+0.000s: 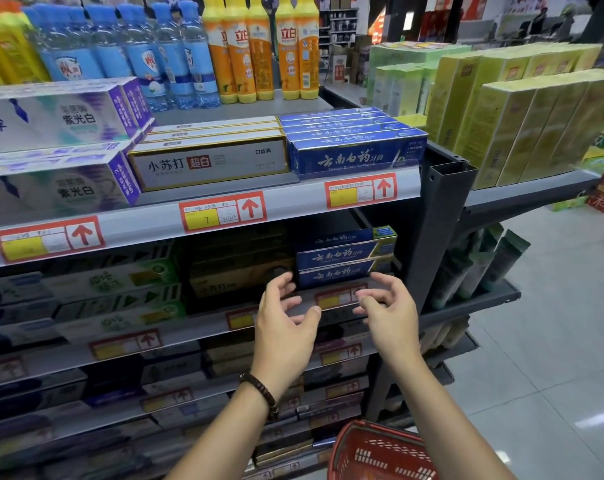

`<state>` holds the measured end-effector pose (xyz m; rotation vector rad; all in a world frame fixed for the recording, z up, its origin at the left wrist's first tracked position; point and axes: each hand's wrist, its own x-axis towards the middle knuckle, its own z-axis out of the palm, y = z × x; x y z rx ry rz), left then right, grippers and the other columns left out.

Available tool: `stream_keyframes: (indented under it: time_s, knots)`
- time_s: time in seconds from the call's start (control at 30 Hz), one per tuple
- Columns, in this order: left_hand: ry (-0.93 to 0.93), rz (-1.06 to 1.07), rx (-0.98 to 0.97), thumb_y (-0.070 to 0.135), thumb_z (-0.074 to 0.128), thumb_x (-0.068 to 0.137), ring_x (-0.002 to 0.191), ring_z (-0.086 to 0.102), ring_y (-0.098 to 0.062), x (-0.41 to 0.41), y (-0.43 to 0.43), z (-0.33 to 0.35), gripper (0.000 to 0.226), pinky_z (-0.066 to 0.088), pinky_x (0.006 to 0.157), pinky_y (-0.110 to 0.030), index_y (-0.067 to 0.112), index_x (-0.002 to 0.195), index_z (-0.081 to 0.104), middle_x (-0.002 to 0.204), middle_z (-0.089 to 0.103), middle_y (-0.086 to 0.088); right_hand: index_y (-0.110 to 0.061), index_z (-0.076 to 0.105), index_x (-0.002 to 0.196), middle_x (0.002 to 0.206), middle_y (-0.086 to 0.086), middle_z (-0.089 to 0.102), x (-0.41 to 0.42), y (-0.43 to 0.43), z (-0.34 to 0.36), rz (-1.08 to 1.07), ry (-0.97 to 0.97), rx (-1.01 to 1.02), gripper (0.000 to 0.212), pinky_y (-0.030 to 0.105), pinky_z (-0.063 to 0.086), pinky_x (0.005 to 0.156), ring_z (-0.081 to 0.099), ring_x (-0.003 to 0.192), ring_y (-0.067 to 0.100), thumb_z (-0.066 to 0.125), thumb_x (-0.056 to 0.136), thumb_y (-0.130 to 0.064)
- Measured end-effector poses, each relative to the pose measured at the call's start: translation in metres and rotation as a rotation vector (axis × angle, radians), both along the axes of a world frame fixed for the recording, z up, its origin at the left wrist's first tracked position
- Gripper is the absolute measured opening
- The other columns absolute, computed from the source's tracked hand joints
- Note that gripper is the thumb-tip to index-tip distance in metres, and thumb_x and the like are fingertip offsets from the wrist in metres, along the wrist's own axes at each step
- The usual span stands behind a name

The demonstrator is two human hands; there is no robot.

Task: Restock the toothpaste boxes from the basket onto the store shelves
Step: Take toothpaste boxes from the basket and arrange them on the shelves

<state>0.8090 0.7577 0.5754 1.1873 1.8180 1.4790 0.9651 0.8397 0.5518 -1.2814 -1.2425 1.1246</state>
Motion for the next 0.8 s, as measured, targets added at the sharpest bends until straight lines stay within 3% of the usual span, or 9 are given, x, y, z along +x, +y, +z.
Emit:
stream_keyframes:
  time_s: [0.33, 0.43, 0.6, 0.8]
  knots:
    - [-0.058, 0.129, -0.06, 0.017, 0.076, 0.094, 0.103, 0.066, 0.004, -0.024, -0.051, -0.027, 0.042, 0.059, 0.085, -0.023, 0.033, 0.127, 0.057, 0.122, 0.065, 0.013, -0.027, 0.066, 0.119, 0.093, -0.001, 0.078, -0.042, -0.046, -0.02, 0.223, 0.04, -0.074, 0.024, 0.04, 0.061, 0.081, 0.078, 0.079, 0.016, 0.068, 0.099, -0.013]
    - [-0.069, 0.133, -0.08, 0.019, 0.076, 0.094, 0.103, 0.067, 0.003, -0.032, -0.065, -0.031, 0.041, 0.057, 0.086, -0.022, 0.035, 0.126, 0.057, 0.121, 0.065, 0.015, -0.029, 0.066, 0.118, 0.092, 0.0, 0.077, -0.051, -0.062, -0.022, 0.263, 0.029, -0.088, 0.026, 0.043, 0.061, 0.082, 0.078, 0.081, 0.019, 0.068, 0.099, -0.013]
    - [-0.085, 0.118, -0.094, 0.019, 0.075, 0.095, 0.099, 0.067, 0.005, -0.053, -0.094, -0.033, 0.042, 0.053, 0.081, -0.015, 0.033, 0.13, 0.057, 0.121, 0.064, 0.014, -0.025, 0.067, 0.118, 0.092, 0.002, 0.078, -0.07, -0.093, -0.018, 0.276, 0.008, -0.096, 0.023, 0.036, 0.06, 0.081, 0.078, 0.079, 0.014, 0.069, 0.099, -0.013]
    - [-0.116, 0.113, -0.102, 0.019, 0.075, 0.095, 0.098, 0.069, 0.002, -0.089, -0.137, -0.032, 0.038, 0.054, 0.082, -0.018, 0.034, 0.126, 0.058, 0.12, 0.065, 0.014, -0.023, 0.068, 0.12, 0.088, 0.001, 0.077, -0.103, -0.138, -0.015, 0.292, 0.024, -0.112, 0.024, 0.036, 0.061, 0.085, 0.078, 0.082, 0.015, 0.068, 0.099, -0.01]
